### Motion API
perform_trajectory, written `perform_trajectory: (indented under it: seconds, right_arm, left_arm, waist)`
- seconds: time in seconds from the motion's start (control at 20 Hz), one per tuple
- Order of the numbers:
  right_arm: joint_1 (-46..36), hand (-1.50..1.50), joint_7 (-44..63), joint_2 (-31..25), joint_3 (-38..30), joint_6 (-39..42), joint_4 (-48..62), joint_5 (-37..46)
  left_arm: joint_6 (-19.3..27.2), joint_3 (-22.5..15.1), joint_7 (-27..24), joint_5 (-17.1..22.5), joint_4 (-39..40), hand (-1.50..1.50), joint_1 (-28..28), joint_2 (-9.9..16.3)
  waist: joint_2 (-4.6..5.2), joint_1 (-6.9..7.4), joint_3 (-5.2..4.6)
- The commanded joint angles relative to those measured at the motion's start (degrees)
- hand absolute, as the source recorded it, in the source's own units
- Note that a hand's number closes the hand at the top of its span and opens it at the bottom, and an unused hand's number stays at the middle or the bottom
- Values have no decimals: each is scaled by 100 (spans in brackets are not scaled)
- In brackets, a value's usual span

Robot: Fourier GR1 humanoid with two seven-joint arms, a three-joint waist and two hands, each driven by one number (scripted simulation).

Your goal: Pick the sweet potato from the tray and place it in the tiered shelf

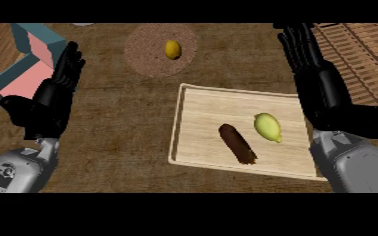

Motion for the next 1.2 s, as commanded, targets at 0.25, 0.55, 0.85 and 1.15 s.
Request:
perform_trajectory:
  seconds: [0.25, 0.55, 0.85, 1.15]
  right_arm:
    - [-148, 150, -299, -187, 2192, -312, 552, 2962]
    - [1124, -150, -108, -42, 2111, -2796, 1103, 5326]
    - [1788, -150, 1105, 1093, 2792, -3550, 2041, 7848]
    - [2323, -150, 2458, 1400, 2194, -2748, 2124, 10078]
  left_arm:
    - [-490, 148, -62, 310, 680, 0, 975, 190]
    - [-668, 322, -92, 649, 749, 0, 1478, 173]
    - [-920, 471, -442, 709, 1072, 0, 1621, 174]
    - [-980, 664, -630, 772, 1110, 0, 1904, 276]
  waist:
    - [29, 595, -76]
    - [-60, 195, -41]
    - [-66, 60, -46]
    - [-138, -170, -75]
